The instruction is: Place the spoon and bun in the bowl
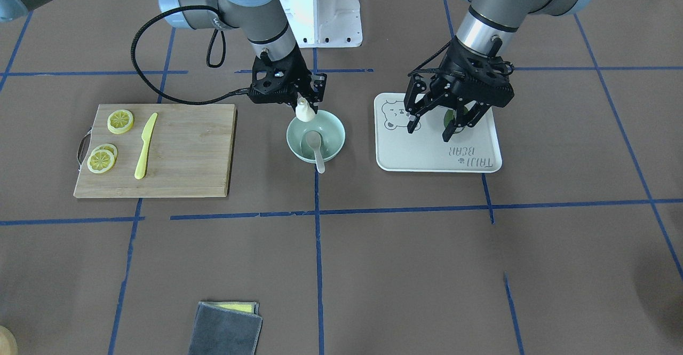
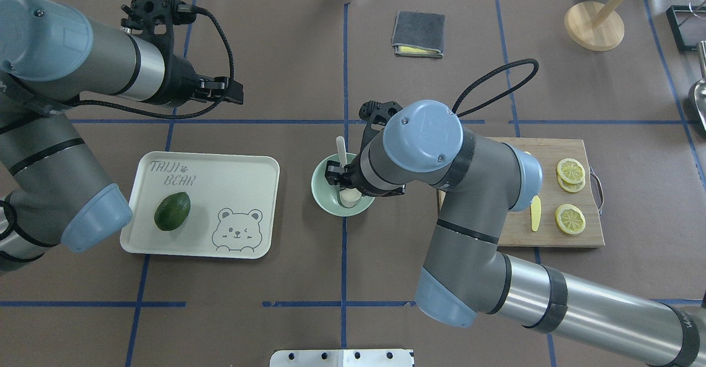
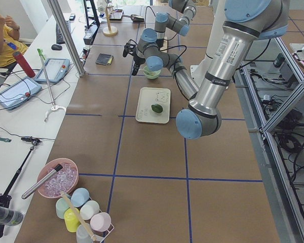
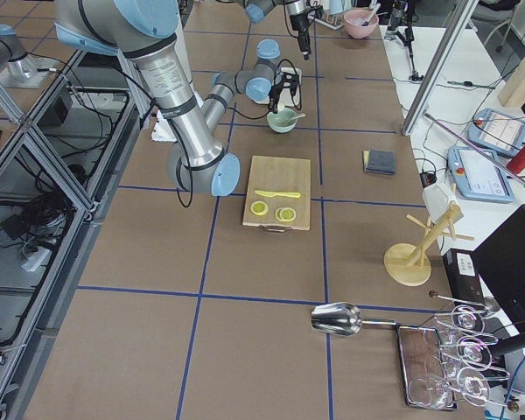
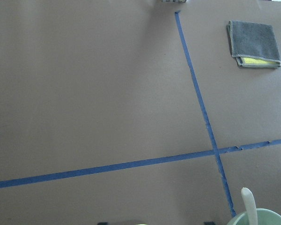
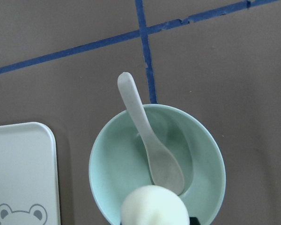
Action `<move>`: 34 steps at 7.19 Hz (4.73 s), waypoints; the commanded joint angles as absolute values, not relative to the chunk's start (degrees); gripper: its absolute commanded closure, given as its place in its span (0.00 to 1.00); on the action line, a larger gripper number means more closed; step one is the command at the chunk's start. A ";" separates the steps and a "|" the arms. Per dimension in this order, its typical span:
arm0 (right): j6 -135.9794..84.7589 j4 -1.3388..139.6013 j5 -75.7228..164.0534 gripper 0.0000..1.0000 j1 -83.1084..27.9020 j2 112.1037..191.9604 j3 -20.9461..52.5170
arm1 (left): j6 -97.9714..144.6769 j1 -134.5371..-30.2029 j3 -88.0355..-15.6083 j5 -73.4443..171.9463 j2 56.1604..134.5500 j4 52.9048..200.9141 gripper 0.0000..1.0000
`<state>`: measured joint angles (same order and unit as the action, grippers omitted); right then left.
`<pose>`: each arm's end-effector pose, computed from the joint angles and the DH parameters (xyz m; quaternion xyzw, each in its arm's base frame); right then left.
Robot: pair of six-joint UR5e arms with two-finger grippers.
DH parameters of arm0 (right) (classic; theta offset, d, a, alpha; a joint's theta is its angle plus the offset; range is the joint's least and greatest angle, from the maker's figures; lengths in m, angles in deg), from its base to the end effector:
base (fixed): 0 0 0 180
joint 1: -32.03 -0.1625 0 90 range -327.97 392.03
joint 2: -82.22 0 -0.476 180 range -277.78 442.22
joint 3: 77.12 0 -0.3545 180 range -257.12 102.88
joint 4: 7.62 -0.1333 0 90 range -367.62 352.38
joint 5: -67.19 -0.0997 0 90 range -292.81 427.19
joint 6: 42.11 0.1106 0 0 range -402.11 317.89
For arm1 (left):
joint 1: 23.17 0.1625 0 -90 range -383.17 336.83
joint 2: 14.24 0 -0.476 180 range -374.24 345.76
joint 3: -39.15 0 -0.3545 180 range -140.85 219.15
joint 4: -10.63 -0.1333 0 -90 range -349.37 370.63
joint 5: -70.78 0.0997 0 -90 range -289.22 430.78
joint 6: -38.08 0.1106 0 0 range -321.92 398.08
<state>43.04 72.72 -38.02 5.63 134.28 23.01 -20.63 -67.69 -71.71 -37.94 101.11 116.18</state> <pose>-0.5565 -0.3927 0.2468 0.0173 -0.4920 0.0995 0.8647 0.3511 -0.4824 0.2985 0.2010 0.4853 -0.0146 0.8508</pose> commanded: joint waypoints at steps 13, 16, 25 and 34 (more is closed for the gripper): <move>-8.65 72.27 -63.86 0.00 -36.40 171.66 30.98 | 33.99 -94.77 -62.47 -53.83 81.75 117.59 0.00; -32.63 84.60 -65.70 0.00 -49.50 173.90 30.98 | 43.88 -103.14 -56.76 -61.37 78.67 117.59 0.00; -38.86 91.53 -65.88 0.00 -50.24 170.82 26.24 | 35.81 -113.44 -56.72 -70.28 73.66 116.89 0.00; -38.51 91.53 -67.81 0.00 -50.24 171.35 27.12 | 38.23 -107.62 -57.00 -60.68 70.67 120.40 0.00</move>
